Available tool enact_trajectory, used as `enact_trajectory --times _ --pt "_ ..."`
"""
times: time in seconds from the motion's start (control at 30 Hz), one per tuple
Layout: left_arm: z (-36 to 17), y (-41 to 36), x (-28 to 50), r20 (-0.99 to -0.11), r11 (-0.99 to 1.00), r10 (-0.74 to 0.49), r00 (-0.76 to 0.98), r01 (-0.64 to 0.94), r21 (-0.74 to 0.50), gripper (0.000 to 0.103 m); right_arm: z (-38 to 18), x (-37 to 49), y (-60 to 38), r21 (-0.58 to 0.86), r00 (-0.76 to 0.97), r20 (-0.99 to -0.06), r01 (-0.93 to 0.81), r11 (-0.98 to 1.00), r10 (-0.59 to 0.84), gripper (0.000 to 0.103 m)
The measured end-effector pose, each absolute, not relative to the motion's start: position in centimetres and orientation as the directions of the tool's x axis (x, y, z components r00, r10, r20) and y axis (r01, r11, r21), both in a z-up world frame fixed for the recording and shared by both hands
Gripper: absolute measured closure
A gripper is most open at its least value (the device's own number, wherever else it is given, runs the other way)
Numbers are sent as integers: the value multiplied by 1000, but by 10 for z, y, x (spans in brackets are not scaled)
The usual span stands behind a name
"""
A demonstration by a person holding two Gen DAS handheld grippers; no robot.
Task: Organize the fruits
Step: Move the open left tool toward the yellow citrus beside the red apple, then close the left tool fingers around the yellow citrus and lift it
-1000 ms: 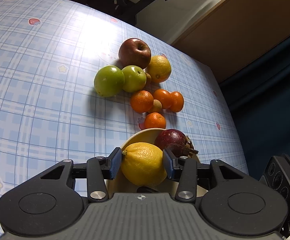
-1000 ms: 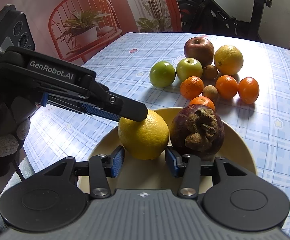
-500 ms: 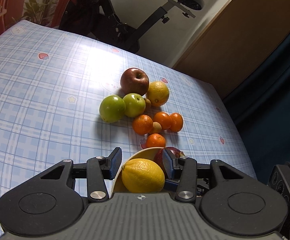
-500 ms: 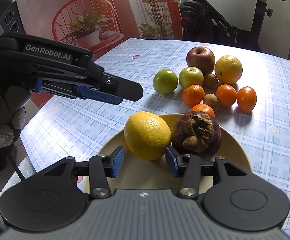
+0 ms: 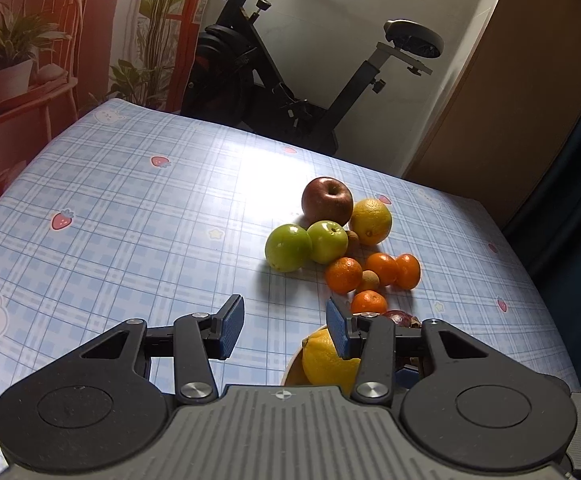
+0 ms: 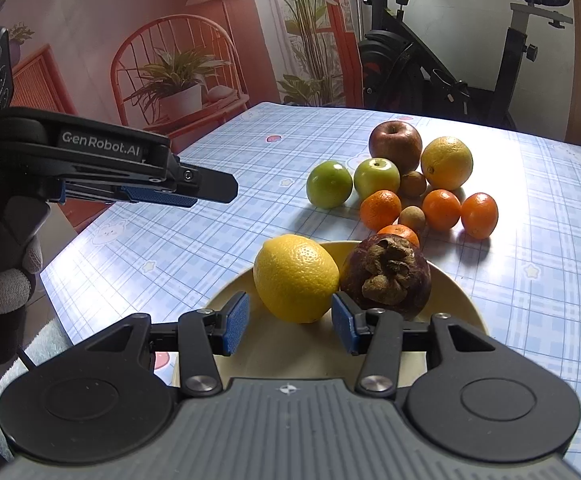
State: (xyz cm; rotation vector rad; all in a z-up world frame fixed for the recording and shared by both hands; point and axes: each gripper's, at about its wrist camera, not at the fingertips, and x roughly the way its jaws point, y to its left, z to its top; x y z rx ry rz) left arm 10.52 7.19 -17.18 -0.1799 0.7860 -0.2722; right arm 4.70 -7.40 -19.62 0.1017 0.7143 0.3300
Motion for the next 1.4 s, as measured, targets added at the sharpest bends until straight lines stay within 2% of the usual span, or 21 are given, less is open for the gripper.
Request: enact_trajectory --times 0.3,0.6,0.73,0.93,1.2,1.4 --pt "-146 66 104 -627 978 -211 750 156 -142 56 -174 48 -100 206 770 -550 -249 946 323 53" --pt "-135 44 119 -585 977 -215 782 168 -134 56 -158 60 -156 169 822 -514 -184 968 246 53" --pt "-139 33 132 -602 968 -250 758 187 -167 56 -158 66 -173 132 828 -517 -172 976 215 53" --pt "-138 7 154 -609 955 -282 742 278 -103 56 -167 86 -187 53 829 -526 -190 980 189 53" --pt "-137 -6 216 -640 950 -302 706 276 -143 56 -180 144 -219 85 813 -530 -232 969 241 53" --pt "-159 -31 264 -717 934 -340 609 309 -180 56 -204 185 -216 102 766 -568 -297 950 300 53"
